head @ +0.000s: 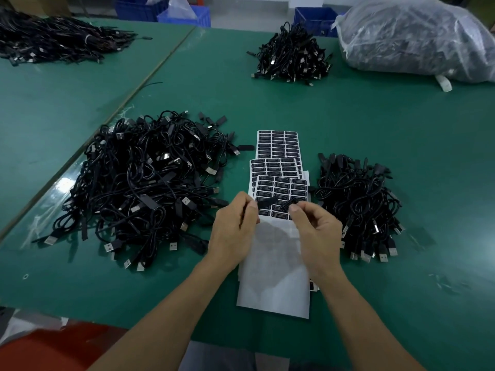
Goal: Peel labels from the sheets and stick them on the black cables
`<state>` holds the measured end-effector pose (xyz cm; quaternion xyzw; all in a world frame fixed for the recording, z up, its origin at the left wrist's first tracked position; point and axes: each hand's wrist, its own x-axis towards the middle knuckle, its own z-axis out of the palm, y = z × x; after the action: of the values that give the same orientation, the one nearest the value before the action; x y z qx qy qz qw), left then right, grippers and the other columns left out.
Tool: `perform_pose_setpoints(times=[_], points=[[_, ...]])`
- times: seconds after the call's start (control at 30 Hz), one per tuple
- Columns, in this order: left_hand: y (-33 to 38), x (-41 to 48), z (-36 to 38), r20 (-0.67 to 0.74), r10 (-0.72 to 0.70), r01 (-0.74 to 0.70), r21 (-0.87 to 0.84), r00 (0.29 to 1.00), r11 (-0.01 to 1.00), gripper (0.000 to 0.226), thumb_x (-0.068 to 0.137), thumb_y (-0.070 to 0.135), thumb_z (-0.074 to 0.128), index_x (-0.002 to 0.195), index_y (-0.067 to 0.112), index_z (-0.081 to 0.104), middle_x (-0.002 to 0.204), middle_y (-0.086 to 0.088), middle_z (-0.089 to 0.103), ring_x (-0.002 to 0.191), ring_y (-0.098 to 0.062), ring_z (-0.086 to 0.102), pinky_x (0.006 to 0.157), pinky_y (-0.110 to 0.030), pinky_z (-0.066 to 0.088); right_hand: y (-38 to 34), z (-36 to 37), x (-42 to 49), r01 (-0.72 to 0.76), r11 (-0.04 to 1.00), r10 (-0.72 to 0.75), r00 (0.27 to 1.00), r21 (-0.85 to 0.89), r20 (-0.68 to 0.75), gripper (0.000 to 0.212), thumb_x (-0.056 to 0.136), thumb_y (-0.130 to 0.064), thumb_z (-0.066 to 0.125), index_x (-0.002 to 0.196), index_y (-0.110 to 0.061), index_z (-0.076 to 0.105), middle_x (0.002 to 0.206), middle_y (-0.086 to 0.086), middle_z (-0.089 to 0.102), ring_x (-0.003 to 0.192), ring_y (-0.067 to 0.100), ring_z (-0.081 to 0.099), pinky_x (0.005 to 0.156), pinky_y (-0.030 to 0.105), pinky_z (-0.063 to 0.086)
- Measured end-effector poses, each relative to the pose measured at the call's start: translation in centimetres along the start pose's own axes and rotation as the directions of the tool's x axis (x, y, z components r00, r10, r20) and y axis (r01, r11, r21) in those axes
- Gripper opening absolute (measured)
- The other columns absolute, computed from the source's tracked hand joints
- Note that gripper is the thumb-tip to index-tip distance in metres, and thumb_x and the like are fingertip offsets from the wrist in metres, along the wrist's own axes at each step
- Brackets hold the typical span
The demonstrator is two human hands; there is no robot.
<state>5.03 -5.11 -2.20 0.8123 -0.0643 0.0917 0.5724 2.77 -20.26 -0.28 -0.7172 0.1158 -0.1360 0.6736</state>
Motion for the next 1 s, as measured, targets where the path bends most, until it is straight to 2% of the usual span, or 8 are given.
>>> perform_pose_setpoints(times=[0.1, 0.27, 0.33, 0.43, 0.57, 0.67, 0.77, 1.0], points=[[-0.2, 0.1, 0.1, 0.006, 0.009, -0.009, 0.065, 1.000, 0.998, 0.035, 0.097, 0.047, 0.037, 0.078, 0.023, 0.053, 0.069, 0.015, 0.062, 0.052, -0.002, 0.049, 0.051, -0.018, 0.035, -0.4, -0.3, 0.1, -0.014, 0.994, 0.005, 0.997, 0.111, 0.077, 0.026, 0.092, -0.008, 0.069, 0.076, -0.026, 0.076, 0.070, -0.010, 0.066, 0.063, 0.002, 0.053, 0.063, 0.015, 0.049], [0.4, -0.1, 0.5, -0.014, 0.000, 0.002, 0.106, 1.000, 0.994, 0.040, 0.095, 0.049, 0.038, 0.078, 0.022, 0.062, 0.069, 0.021, 0.065, 0.054, -0.004, 0.054, 0.053, -0.029, 0.041, -0.6, -0.9, 0.3, -0.069, 0.971, 0.036, 0.989, 0.229, 0.146, 0.027, 0.092, -0.007, 0.067, 0.077, -0.028, 0.077, 0.074, -0.009, 0.066, 0.072, 0.005, 0.056, 0.070, 0.017, 0.051], [0.8, -0.4, 1.0, -0.013, -0.023, 0.025, 0.120, 1.000, 0.992, 0.039, 0.095, 0.048, 0.040, 0.079, 0.022, 0.064, 0.072, 0.020, 0.069, 0.062, -0.004, 0.061, 0.058, -0.034, 0.049, -0.5, -1.2, 0.3, -0.101, 0.963, 0.067, 0.988, 0.248, 0.142, 0.024, 0.092, -0.009, 0.067, 0.078, -0.026, 0.077, 0.077, -0.005, 0.066, 0.075, 0.011, 0.057, 0.073, 0.023, 0.052], [1.5, -0.6, 1.6, 0.022, -0.035, 0.031, 0.180, 0.999, 0.983, 0.037, 0.097, 0.043, 0.043, 0.081, 0.021, 0.067, 0.073, 0.017, 0.071, 0.069, -0.006, 0.066, 0.068, -0.041, 0.054, -0.5, -1.3, 0.3, -0.120, 0.960, 0.087, 0.986, 0.252, 0.139, 0.025, 0.092, -0.010, 0.068, 0.078, -0.029, 0.077, 0.077, -0.007, 0.068, 0.075, 0.007, 0.059, 0.073, 0.022, 0.053], [1.6, -0.9, 1.7, 0.065, -0.011, -0.004, 0.225, 0.998, 0.974, 0.035, 0.098, 0.041, 0.043, 0.086, 0.023, 0.070, 0.073, 0.018, 0.071, 0.068, -0.006, 0.065, 0.067, -0.037, 0.053, -0.5, -1.2, 0.3, -0.105, 0.957, 0.075, 0.990, 0.271, 0.121, 0.028, 0.090, -0.009, 0.069, 0.077, -0.032, 0.078, 0.076, -0.010, 0.070, 0.074, 0.004, 0.062, 0.074, 0.019, 0.053], [1.3, -1.1, 1.2, 0.174, 0.028, -0.079, 0.297, 0.984, 0.952, 0.027, 0.096, 0.041, 0.042, 0.098, 0.031, 0.067, 0.076, 0.016, 0.071, 0.064, -0.008, 0.062, 0.062, -0.033, 0.049, -0.4, -1.2, 0.4, -0.080, 0.966, 0.054, 0.992, 0.244, 0.111, 0.027, 0.089, -0.008, 0.070, 0.077, -0.030, 0.079, 0.076, -0.009, 0.071, 0.073, 0.002, 0.062, 0.072, 0.016, 0.052], [1.2, -0.9, 0.7, 0.282, 0.030, -0.128, 0.335, 0.959, 0.933, 0.023, 0.094, 0.043, 0.042, 0.114, 0.045, 0.053, 0.087, 0.032, 0.068, 0.070, 0.002, 0.061, 0.061, -0.022, 0.043, -0.4, -1.1, 0.4, -0.060, 0.972, 0.031, 0.992, 0.225, 0.126, 0.019, 0.091, -0.004, 0.069, 0.084, -0.019, 0.076, 0.077, -0.010, 0.072, 0.074, 0.001, 0.063, 0.072, 0.014, 0.050], [0.9, -0.7, 1.3, 0.158, -0.010, -0.017, 0.168, 0.987, 0.986, 0.012, 0.101, 0.032, 0.046, 0.100, 0.043, 0.049, 0.079, 0.029, 0.071, 0.067, 0.001, 0.066, 0.063, -0.032, 0.051, -0.1, -1.1, 0.2, -0.042, 0.977, 0.018, 0.993, 0.210, 0.115, 0.024, 0.090, -0.006, 0.070, 0.078, -0.026, 0.077, 0.077, -0.010, 0.067, 0.071, 0.000, 0.058, 0.071, 0.015, 0.049]])
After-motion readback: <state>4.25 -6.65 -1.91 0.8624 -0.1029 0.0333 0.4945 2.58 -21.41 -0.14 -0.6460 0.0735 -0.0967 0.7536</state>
